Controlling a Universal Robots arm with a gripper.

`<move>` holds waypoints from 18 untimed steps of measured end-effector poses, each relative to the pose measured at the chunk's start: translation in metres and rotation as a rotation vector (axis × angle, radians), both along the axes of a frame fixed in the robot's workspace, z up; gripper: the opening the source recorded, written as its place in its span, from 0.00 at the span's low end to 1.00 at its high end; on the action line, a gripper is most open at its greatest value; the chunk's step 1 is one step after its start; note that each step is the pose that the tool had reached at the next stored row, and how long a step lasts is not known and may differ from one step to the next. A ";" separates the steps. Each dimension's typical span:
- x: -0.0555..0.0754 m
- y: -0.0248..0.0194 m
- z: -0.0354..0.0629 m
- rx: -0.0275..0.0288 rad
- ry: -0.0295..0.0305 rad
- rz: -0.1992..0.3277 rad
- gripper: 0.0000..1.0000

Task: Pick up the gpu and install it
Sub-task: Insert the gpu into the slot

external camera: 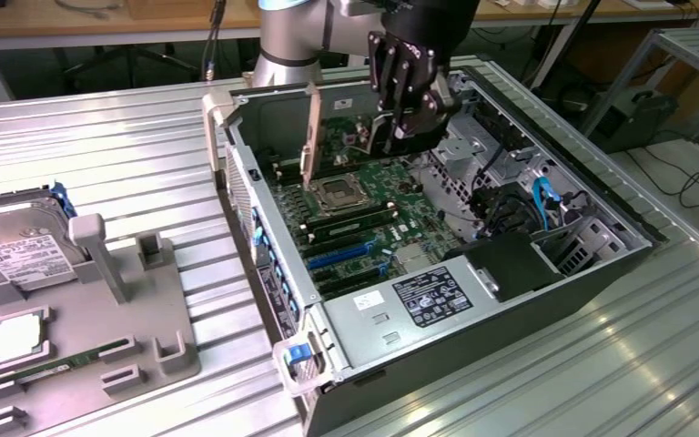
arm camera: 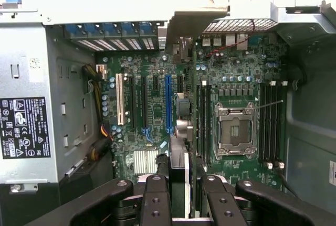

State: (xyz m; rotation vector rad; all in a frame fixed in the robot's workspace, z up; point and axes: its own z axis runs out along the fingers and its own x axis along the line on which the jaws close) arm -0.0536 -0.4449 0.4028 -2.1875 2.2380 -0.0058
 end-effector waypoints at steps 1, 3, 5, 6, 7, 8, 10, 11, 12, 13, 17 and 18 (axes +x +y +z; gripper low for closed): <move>0.000 0.0000 -0.0005 0.0001 -0.0001 0.000 0.28; 0.000 0.0000 -0.0015 0.0006 -0.0001 0.000 0.28; 0.000 0.0000 -0.0023 0.0012 -0.0001 0.001 0.28; 0.000 0.0000 -0.0027 0.0015 -0.0001 0.001 0.28; 0.000 0.0000 -0.0031 0.0018 0.0000 0.001 0.28; 0.000 0.0000 -0.0036 0.0020 0.0000 0.001 0.28; 0.000 0.0000 -0.0046 0.0026 0.0000 0.001 0.28; 0.000 0.0000 -0.0051 0.0032 -0.0001 0.002 0.28; 0.000 0.0000 -0.0055 0.0035 -0.0001 0.002 0.28; 0.000 -0.0001 -0.0059 0.0039 -0.0001 0.002 0.28; 0.000 -0.0001 -0.0077 0.0052 -0.0001 0.003 0.28; 0.000 -0.0001 -0.0082 0.0055 0.0000 0.003 0.28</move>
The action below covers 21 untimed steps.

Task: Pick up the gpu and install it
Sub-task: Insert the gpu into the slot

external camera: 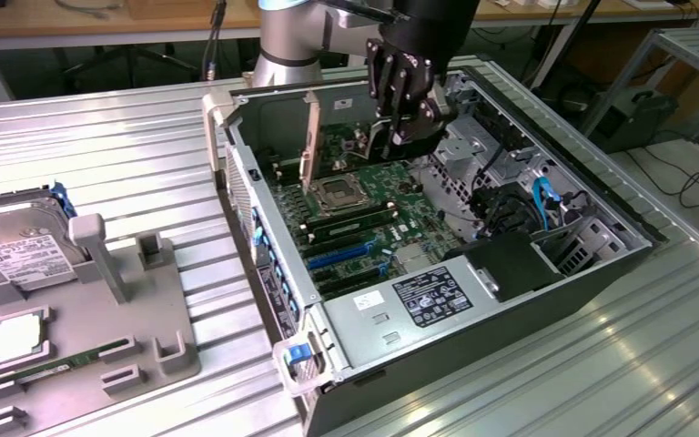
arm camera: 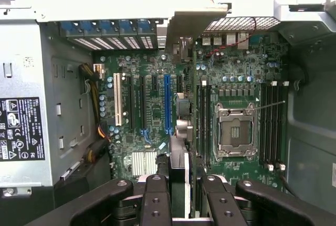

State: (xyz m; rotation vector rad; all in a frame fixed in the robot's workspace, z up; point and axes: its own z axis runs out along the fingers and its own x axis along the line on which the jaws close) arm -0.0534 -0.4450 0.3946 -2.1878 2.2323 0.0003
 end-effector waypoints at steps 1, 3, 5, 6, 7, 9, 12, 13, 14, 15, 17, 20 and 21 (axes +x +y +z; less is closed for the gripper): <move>0.000 0.0000 -0.0004 0.0002 0.0000 0.000 0.28; 0.000 -0.0001 -0.0014 0.0016 0.0000 0.000 0.28; 0.000 -0.0001 -0.0025 0.0039 0.0000 0.001 0.28; 0.000 -0.0002 -0.0032 0.0049 0.0000 0.001 0.28; 0.000 -0.0004 -0.0040 0.0062 0.0000 0.001 0.28; 0.001 -0.0009 -0.0054 0.0087 0.0000 0.001 0.28; 0.001 -0.0010 -0.0073 0.0097 0.0000 0.001 0.28; 0.001 -0.0010 -0.0079 0.0099 0.0000 0.001 0.28; 0.001 -0.0011 -0.0084 0.0100 0.0000 0.001 0.28; 0.001 -0.0012 -0.0089 0.0101 0.0000 0.001 0.28; 0.001 -0.0013 -0.0100 0.0102 0.0000 0.001 0.28; 0.001 -0.0015 -0.0118 0.0104 -0.0001 0.001 0.28; 0.001 -0.0018 -0.0127 0.0106 0.0000 0.001 0.28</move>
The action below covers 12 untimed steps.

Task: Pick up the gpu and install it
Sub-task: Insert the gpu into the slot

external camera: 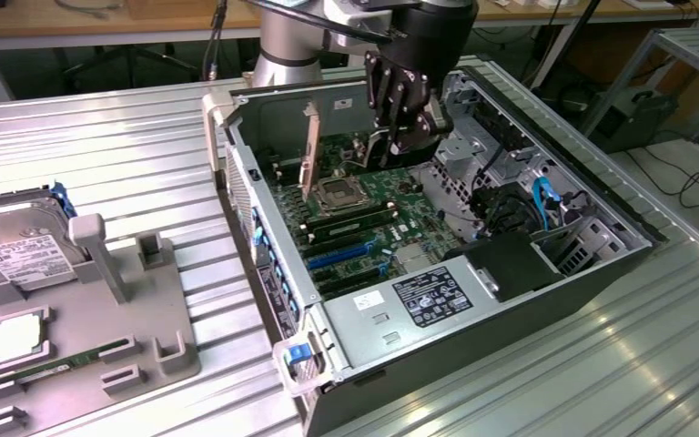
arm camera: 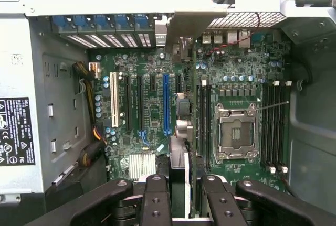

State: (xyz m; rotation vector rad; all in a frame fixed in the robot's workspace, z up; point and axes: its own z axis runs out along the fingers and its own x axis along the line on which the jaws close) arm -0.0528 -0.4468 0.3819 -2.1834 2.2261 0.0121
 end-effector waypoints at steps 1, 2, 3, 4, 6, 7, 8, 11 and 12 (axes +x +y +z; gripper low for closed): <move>0.000 -0.0001 -0.0006 0.0000 0.0000 0.000 0.28; 0.000 -0.0001 -0.0010 0.0000 0.0000 0.000 0.28; 0.000 -0.0002 -0.0014 0.0001 0.0000 0.000 0.28; 0.000 -0.0005 -0.0017 0.0005 0.0000 0.000 0.28; 0.000 -0.0008 -0.0022 0.0010 0.0001 0.000 0.28; 0.000 -0.0009 -0.0027 0.0013 0.0001 0.000 0.28; 0.000 -0.0010 -0.0030 0.0013 0.0010 0.000 0.28; 0.000 -0.0023 -0.0040 0.0033 0.0023 0.000 0.28; 0.000 -0.0026 -0.0045 0.0038 0.0024 0.000 0.28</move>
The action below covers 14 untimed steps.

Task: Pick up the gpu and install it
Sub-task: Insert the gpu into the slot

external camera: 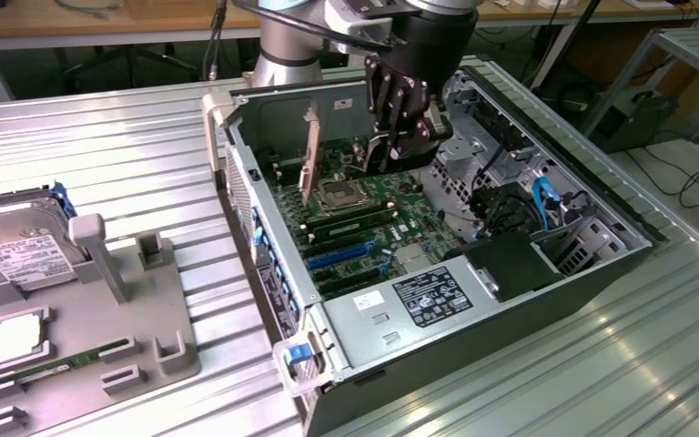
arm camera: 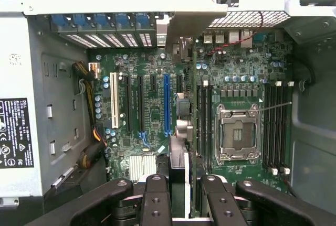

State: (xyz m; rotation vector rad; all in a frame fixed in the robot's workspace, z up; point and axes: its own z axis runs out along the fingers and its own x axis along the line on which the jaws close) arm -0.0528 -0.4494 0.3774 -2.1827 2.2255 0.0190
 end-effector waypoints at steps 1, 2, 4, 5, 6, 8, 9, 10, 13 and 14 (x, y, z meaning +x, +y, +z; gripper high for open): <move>0.000 -0.0006 -0.0007 0.0007 0.0002 0.000 0.28; 0.000 -0.0014 -0.0018 0.0021 0.0015 0.000 0.28; 0.000 -0.0017 -0.0029 0.0022 0.0020 0.000 0.28; 0.000 -0.0019 -0.0034 0.0022 0.0021 0.000 0.28; 0.000 -0.0021 -0.0039 0.0022 0.0023 0.000 0.28; 0.000 -0.0023 -0.0048 0.0023 0.0027 0.000 0.28; 0.000 -0.0023 -0.0051 0.0023 0.0027 0.000 0.28; 0.000 -0.0024 -0.0054 0.0027 0.0028 0.000 0.28; 0.000 -0.0025 -0.0063 0.0031 0.0028 0.000 0.28; 0.000 -0.0025 -0.0068 0.0032 0.0027 0.000 0.28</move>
